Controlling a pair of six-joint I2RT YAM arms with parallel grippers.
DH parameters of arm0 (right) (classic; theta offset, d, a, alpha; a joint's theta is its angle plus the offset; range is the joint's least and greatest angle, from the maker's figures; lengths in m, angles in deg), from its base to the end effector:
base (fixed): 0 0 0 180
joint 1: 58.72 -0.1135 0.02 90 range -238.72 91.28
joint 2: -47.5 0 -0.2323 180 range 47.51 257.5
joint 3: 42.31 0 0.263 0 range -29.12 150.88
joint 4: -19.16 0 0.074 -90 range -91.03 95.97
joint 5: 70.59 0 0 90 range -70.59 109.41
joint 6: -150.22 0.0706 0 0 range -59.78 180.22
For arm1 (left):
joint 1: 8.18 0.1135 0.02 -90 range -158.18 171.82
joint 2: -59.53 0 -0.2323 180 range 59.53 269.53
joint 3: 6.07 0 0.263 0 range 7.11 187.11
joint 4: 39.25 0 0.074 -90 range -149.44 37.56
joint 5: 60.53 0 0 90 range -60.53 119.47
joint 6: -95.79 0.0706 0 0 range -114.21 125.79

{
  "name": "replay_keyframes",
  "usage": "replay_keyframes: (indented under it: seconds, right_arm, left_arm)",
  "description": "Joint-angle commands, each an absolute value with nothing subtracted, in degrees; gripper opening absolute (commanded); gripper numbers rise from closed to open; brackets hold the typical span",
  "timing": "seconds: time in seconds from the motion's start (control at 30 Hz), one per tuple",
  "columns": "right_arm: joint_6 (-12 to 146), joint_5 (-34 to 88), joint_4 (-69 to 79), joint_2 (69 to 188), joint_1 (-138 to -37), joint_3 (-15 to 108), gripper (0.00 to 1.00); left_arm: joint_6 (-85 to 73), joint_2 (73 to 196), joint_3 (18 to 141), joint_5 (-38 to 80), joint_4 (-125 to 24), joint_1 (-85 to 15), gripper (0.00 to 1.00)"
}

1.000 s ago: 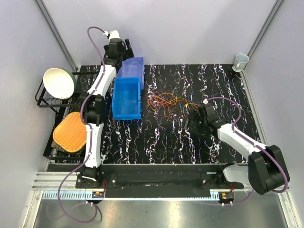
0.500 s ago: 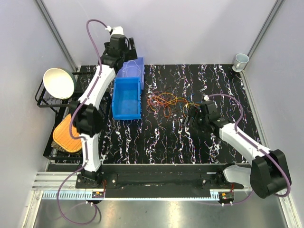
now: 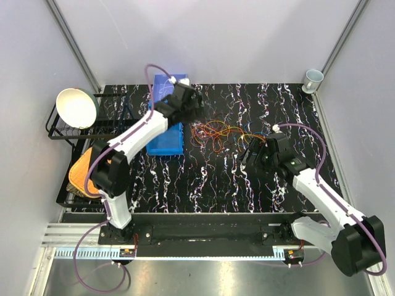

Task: Untangle the cables

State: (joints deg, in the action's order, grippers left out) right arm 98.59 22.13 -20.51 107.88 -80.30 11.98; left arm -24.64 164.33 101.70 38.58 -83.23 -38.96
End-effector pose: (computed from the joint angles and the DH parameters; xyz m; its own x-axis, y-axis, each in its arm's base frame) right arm 0.2475 0.1015 0.1840 -0.7695 0.3624 -0.5259 0.1014 0.8823 0.4597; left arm 0.3927 -0.2209 0.2574 -0.6900 -0.1711 -0.7033 0.0616 0.9542 -0.2926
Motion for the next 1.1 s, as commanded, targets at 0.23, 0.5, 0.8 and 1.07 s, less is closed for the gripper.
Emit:
replay_keyframes:
  seconds: [0.23, 0.5, 0.8, 1.07]
  right_arm:
    - [101.35, 23.10, -24.70, 100.60, -80.25, 8.32, 1.00]
    - [101.44, 23.10, -24.88, 99.97, -80.25, 6.65, 1.00]
    - [100.30, 22.31, -24.79, 99.36, -80.25, 5.77, 1.00]
    - [99.59, 22.40, -24.62, 98.40, -80.25, 5.42, 1.00]
  left_arm:
    - [-57.99, 157.44, 82.18, 37.03, -63.78, -42.28, 0.94]
    - [-67.67, 160.16, 81.29, 37.38, -60.27, -42.98, 0.94]
    - [-73.92, 165.08, 89.37, 46.35, -69.22, -47.38, 0.93]
    - [-76.64, 168.60, 90.70, 50.12, -72.39, -48.70, 0.91]
